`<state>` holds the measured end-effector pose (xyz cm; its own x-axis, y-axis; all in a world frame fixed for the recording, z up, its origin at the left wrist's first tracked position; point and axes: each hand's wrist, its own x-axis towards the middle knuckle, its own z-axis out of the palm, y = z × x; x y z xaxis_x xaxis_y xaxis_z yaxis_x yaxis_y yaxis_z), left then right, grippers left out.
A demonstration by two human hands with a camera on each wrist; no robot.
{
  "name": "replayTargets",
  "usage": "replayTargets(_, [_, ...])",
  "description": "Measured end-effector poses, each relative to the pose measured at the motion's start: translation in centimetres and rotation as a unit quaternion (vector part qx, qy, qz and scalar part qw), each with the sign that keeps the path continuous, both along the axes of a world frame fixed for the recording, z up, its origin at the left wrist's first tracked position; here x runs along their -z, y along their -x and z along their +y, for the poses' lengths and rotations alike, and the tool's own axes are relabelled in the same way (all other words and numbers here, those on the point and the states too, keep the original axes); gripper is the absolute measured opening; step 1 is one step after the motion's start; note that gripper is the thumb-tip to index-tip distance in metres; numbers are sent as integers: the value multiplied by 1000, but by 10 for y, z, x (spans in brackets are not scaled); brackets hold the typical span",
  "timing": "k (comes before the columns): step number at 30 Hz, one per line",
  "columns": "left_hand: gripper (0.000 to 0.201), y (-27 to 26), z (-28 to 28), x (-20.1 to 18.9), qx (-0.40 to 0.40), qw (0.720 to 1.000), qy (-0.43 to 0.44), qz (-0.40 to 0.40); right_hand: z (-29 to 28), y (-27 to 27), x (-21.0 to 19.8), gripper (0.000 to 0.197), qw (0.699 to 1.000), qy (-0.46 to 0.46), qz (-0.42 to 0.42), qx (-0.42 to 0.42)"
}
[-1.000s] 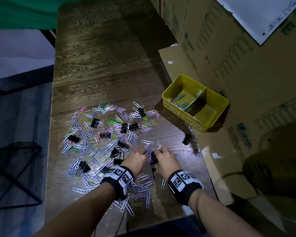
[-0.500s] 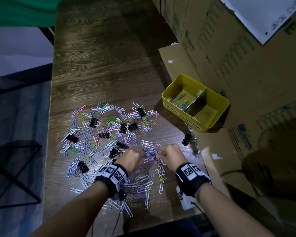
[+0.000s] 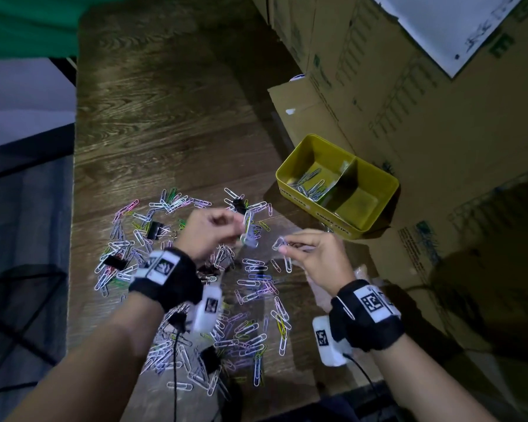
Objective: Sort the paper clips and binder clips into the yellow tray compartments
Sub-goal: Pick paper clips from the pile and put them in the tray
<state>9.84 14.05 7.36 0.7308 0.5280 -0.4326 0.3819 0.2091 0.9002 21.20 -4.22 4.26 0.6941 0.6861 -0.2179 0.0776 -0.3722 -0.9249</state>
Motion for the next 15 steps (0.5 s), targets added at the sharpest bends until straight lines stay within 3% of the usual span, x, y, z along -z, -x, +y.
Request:
replayTargets(5, [12, -90, 15, -22, 7, 997, -38, -72, 1, -23, -30, 24, 994, -94, -19, 61])
replayTargets(9, [18, -154, 5, -10, 57, 987, -145, -34, 10, -48, -45, 23, 988, -111, -46, 97])
replayTargets(12, [4, -174, -4, 6, 182, 929, -315, 68, 17, -69, -50, 23, 986, -94, -75, 112])
replayTargets(15, [17, -171, -13, 15, 288, 874, -371, 124, 29, -91, -48, 25, 986, -54, -99, 125])
